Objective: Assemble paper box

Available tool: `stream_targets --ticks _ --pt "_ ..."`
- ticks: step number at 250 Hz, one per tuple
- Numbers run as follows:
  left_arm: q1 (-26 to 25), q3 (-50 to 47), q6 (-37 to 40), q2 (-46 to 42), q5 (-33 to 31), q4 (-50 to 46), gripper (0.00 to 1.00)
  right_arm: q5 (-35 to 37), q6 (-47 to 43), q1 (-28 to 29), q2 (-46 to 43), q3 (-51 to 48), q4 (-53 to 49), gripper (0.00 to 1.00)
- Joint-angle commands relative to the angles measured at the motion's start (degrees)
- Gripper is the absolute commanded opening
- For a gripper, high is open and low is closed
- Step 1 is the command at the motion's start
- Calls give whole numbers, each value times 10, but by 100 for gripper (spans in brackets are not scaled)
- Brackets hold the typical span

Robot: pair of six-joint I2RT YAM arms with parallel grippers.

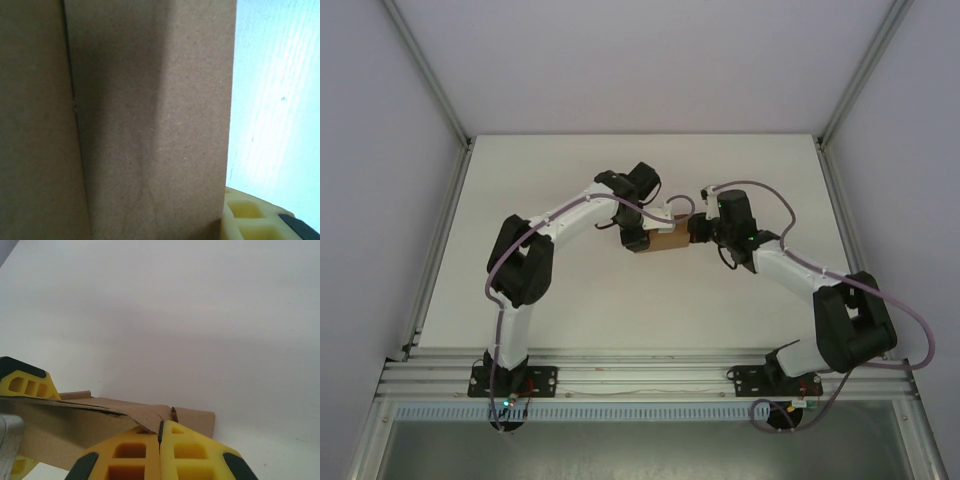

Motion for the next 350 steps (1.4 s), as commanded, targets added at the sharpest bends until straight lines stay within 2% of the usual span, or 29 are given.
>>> stream_targets --ticks 1,32,45,54,77,99,132,157,179,214,242,276,298,329,350 --pt "5 -29 -11 7 14 -20 39 60 -12 2 31 -34 -38 0" --pt "5 -22 -30 -11 22 -3 59 49 -12 3 23 -39 -15 0" --pt "5 -24 -35 -22 22 5 63 45 -18 5 19 -40 -10 0" --pt "6 -26 -42 -30 20 13 70 46 -20 6 19 -43 -8 0" --pt "7 -32 -65 -49 18 31 80 47 -20 7 32 -34 -20 0" --pt "7 -37 -96 -66 12 46 81 53 -16 10 50 -14 -49 0" --pt "11 -54 -155 -102 -20 86 92 77 -19 24 60 -4 -58 0" --pt "21 -77 -203 -127 -60 125 92 92 -27 35 71 11 -80 0" --pt "41 -74 -252 -134 -68 130 86 131 -32 52 78 33 -113 0" --pt "67 -63 -299 -126 -56 105 57 166 -12 73 86 68 -158 0" --pt "68 -91 -297 -135 -49 122 51 169 -1 86 94 83 -176 0" --pt "71 -100 -291 -134 -48 127 35 183 -1 92 104 96 -190 0" --pt "74 -96 -282 -128 -36 119 33 190 3 92 113 109 -203 0" --pt "74 -94 -290 -124 -33 124 13 180 12 92 121 120 -207 0" --pt "73 -94 -297 -123 -18 125 10 185 23 92 126 129 -216 0"
